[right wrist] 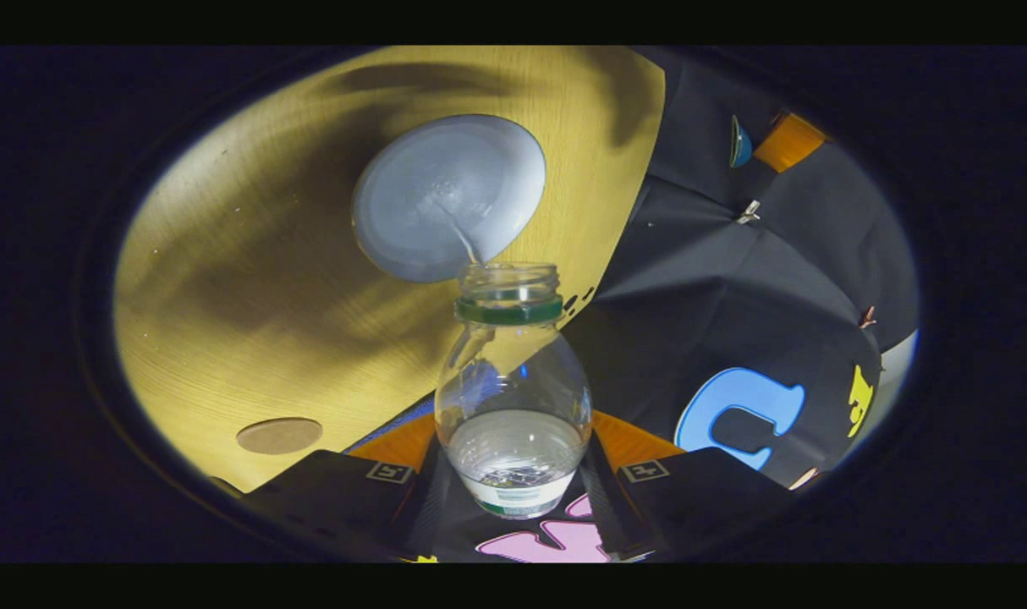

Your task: Open the teacup lid with one hand, grasp the water bottle and pour water into the teacup with the other hand; after pouring, place the water bottle on the coaster and then close the teacup lid.

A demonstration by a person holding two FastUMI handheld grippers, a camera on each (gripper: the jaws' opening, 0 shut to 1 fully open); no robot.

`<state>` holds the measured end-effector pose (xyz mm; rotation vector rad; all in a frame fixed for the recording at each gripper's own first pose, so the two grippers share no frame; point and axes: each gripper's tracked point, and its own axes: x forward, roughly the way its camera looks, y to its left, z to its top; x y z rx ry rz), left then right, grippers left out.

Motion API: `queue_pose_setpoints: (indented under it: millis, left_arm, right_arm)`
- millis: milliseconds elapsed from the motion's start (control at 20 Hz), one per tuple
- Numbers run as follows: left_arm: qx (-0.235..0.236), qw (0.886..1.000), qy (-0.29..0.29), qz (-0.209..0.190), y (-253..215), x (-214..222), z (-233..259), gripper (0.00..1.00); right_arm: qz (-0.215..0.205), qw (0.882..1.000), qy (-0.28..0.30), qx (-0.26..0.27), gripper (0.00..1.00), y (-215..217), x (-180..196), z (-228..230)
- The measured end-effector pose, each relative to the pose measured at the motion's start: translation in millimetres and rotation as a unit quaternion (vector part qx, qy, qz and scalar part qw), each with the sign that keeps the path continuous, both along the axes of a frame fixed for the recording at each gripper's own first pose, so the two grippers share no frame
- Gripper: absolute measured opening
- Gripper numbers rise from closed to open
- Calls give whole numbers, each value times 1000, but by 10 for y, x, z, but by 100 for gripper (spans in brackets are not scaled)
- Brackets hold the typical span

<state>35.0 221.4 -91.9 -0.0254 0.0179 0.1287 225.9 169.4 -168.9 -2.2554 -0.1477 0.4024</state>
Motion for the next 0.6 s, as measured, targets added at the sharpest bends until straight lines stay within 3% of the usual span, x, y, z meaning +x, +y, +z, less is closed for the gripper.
queue_pose_setpoints:
  millis: [100,250,300,500,600]
  left_arm:
    - [-1,1000,0,0,-21,-6,6,22]
    - [-2,1000,-2,0,-61,-10,43,25]
    - [-3,1000,-4,0,-72,-11,69,22]
    - [-3,1000,-4,3,-121,-13,193,25]
    - [-3,1000,-10,4,-173,-13,352,22]
  right_arm:
    - [-1,1000,3,4,73,-5,-9,0]
    - [-8,1000,10,18,73,-21,-24,-3]
    - [-15,999,15,29,73,-44,-28,-3]
    - [-76,988,44,123,73,-269,-37,42]
    - [-116,973,63,187,73,-374,-89,85]
